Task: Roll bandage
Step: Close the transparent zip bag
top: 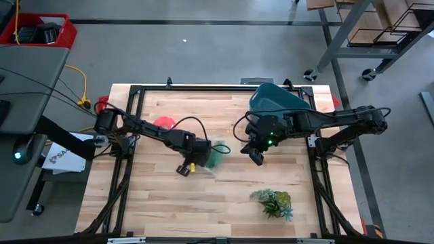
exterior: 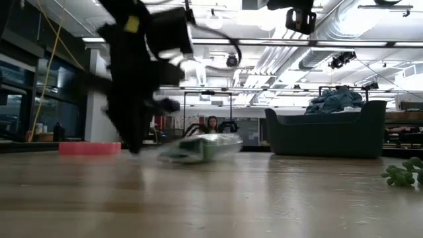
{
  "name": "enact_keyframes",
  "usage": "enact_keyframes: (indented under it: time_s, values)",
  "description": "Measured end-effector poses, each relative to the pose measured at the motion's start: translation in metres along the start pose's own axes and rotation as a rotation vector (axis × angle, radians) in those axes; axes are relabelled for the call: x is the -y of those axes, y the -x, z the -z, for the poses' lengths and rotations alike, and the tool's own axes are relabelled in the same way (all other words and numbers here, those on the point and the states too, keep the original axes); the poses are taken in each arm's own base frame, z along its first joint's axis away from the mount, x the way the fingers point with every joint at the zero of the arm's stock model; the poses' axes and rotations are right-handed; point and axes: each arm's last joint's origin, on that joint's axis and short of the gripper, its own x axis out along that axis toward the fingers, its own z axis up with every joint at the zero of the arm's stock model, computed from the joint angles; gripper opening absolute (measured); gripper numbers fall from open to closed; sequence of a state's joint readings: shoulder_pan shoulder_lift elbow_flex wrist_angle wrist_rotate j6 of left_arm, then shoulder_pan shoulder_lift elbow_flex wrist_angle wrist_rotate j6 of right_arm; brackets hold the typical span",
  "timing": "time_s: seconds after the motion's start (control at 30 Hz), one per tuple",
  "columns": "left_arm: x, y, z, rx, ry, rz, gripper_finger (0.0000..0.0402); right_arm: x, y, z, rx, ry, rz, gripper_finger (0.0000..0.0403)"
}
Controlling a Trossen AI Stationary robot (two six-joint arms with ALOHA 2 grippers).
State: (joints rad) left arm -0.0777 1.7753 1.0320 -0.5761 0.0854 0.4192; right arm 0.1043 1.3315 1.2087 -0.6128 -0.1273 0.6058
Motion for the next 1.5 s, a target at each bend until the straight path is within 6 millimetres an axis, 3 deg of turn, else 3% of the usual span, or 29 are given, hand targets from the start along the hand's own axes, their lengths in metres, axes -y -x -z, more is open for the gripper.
enact_keyframes:
  time_s: [0.2, 0.37, 0.5, 0.63, 0.87, 0.97, 1.2, 1.5]
  values:
    - [-0.001, 0.081, -0.012, 0.227, 0.204, 0.124, 0.0001, -0.002, 0.000, 0.000, -0.020, 0.005, -0.044, 0.0000]
    - [0.000, 0.155, -0.013, 0.451, 0.273, 0.081, 0.0000, -0.014, 0.002, -0.017, 0.152, 0.062, -0.174, 0.0000]
    - [-0.005, 0.191, -0.006, 0.543, 0.433, 0.067, 0.0000, -0.021, 0.006, -0.029, 0.292, 0.123, -0.235, 0.0009]
    - [-0.011, 0.231, 0.000, 0.663, 0.570, 0.055, 0.0000, -0.021, 0.009, -0.038, 0.395, 0.162, -0.233, 0.0056]
    - [-0.020, 0.256, 0.003, 0.736, 0.701, 0.022, 0.0000, -0.024, 0.015, -0.047, 0.563, 0.260, -0.168, 0.0180]
    - [-0.020, 0.256, 0.003, 0.734, 0.744, 0.034, 0.0000, -0.024, 0.015, -0.047, 0.577, 0.373, -0.127, 0.0213]
    - [-0.019, 0.256, 0.002, 0.737, 0.786, 0.116, 0.0000, -0.021, 0.015, -0.048, 0.606, 0.634, 0.035, 0.0224]
    - [-0.015, 0.259, 0.003, 0.745, 0.775, 0.185, 0.0000, -0.020, 0.013, -0.045, 0.566, 0.682, 0.032, 0.0225]
